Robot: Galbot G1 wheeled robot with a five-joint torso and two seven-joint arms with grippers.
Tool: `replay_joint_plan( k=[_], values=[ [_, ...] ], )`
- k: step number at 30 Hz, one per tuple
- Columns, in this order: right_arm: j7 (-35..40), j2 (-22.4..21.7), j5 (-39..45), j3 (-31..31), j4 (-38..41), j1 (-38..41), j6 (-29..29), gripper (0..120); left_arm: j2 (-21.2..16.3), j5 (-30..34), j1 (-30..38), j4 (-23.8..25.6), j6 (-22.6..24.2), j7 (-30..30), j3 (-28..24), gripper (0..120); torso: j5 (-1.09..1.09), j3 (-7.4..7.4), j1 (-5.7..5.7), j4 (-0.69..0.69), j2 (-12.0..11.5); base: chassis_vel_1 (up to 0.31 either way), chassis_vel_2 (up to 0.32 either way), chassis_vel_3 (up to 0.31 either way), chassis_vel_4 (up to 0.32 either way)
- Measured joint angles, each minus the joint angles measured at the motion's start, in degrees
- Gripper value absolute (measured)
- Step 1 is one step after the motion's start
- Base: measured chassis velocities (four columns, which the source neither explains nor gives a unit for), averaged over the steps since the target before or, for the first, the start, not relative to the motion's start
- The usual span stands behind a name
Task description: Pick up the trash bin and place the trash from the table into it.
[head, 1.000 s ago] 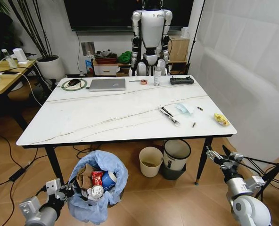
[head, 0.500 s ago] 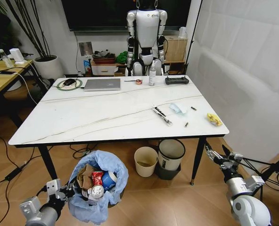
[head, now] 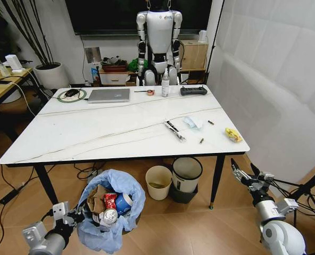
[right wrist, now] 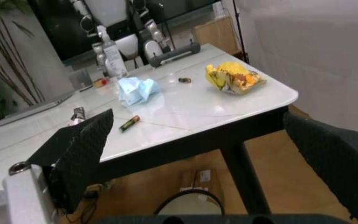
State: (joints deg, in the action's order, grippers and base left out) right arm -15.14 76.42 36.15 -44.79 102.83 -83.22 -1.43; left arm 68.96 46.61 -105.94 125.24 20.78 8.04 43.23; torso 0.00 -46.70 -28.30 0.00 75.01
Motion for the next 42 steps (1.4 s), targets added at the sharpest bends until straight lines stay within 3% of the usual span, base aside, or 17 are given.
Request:
replay_joint_plan(
  k=[17,26,33,36,42],
  values=[
    [-0.9,-0.21,-1.0,0.48,-0.77,0.39,-1.29,100,0.15,-0.11,0.17,-0.22,0.05,0.1,-0.12,0,0.0,0.0,0.0,0.0,0.0,-0.07,-0.069,0.066,0.069],
    [0.33,-3.28,-4.12,4.61,-1.34,4.04,-3.45,100,0.41,-0.12,-1.38,1.04,0.05,0.14,0.71,0,0.0,0.0,0.0,0.0,0.0,-0.014,-0.009,0.005,0.008],
    [11.36,-8.9,-7.53,13.32,0.65,11.03,2.58,100,0.54,-0.51,-3.12,3.31,-0.07,0.06,2.01,0,0.01,0.0,0.0,0.0,0.0,0.0,0.0,0.0,0.0],
    [11.42,-11.0,-8.0,16.09,-0.58,16.17,7.73,100,0.78,-0.57,-3.34,4.24,-0.06,0.26,2.2,0,-0.03,0.0,0.0,0.0,0.0,0.0,0.0,0.0,0.0],
    [10.25,-13.3,-6.36,19.87,-6.56,23.65,11.32,100,1.16,-1.01,-3.89,5.18,0.02,0.45,2.11,0,-0.01,-0.01,-0.01,0.01,0.0,0.0,0.0,0.0,0.0]
  ],
)
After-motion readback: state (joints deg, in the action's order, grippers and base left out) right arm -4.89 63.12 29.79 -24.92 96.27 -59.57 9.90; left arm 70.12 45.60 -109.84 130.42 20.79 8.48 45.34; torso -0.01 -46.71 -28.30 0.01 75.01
